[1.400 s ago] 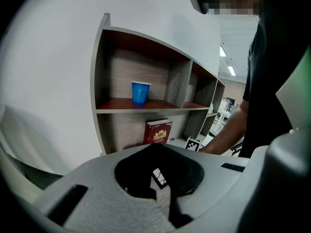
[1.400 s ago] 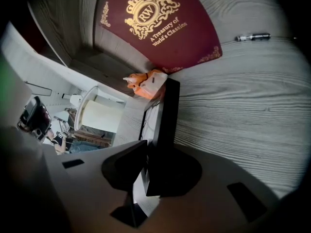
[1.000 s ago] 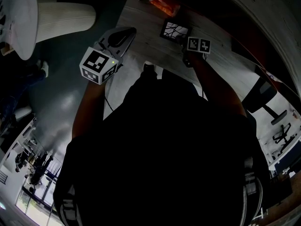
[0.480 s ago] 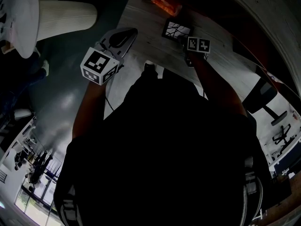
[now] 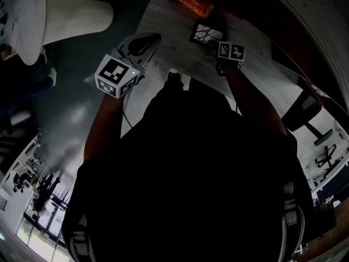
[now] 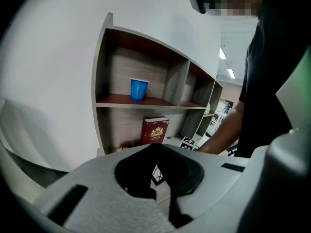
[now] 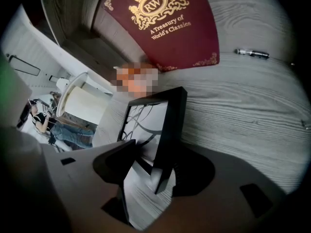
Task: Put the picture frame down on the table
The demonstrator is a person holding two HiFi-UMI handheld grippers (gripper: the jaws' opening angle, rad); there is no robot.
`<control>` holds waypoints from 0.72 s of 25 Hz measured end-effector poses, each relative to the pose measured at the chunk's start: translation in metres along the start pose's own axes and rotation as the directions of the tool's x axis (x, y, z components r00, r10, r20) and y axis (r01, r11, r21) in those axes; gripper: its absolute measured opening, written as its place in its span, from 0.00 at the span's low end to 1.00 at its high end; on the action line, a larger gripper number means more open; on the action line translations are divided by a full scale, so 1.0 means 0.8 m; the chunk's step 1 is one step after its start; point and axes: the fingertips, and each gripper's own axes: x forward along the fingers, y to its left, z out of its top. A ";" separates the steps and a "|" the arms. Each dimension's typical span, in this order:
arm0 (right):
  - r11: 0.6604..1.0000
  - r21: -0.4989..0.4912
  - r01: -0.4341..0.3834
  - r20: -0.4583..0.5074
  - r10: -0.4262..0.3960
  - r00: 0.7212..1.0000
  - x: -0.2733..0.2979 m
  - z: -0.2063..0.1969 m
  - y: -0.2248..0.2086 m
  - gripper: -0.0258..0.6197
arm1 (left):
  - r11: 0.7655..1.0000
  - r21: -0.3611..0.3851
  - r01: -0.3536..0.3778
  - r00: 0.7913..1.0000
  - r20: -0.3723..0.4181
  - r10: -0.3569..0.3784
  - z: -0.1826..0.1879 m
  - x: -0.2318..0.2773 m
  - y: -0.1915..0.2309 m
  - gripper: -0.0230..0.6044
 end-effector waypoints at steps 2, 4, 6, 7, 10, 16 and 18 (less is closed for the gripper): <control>1.000 -0.012 0.013 -0.004 -0.014 1.000 0.000 -0.001 0.001 0.41 | 1.000 -0.010 0.005 1.000 0.003 -0.005 0.000 -0.001 0.000 0.06; 0.999 -0.027 0.032 -0.005 -0.032 0.999 0.001 -0.001 0.002 0.42 | 1.000 -0.018 0.009 1.000 0.006 -0.009 0.000 -0.001 0.000 0.06; 0.998 -0.036 0.046 -0.002 -0.046 0.999 0.002 -0.001 0.002 0.42 | 1.000 -0.017 0.010 1.000 0.005 -0.010 -0.001 -0.001 0.001 0.06; 0.998 -0.035 0.049 0.001 -0.049 0.999 0.003 -0.001 0.002 0.42 | 1.000 -0.017 0.010 1.000 0.005 -0.010 -0.002 -0.002 0.001 0.06; 0.998 -0.035 0.055 0.011 -0.055 0.998 0.003 -0.002 0.002 0.43 | 1.000 -0.019 0.009 1.000 0.005 -0.009 -0.004 -0.004 0.002 0.06; 0.994 -0.064 0.091 0.021 -0.090 0.996 0.004 -0.002 0.003 0.45 | 1.000 -0.019 0.010 1.000 -0.002 -0.010 -0.008 -0.008 0.002 0.06; 0.992 -0.071 0.100 0.027 -0.099 0.995 0.004 -0.003 0.004 0.46 | 1.000 -0.018 0.009 1.000 -0.003 -0.009 -0.009 -0.011 0.003 0.06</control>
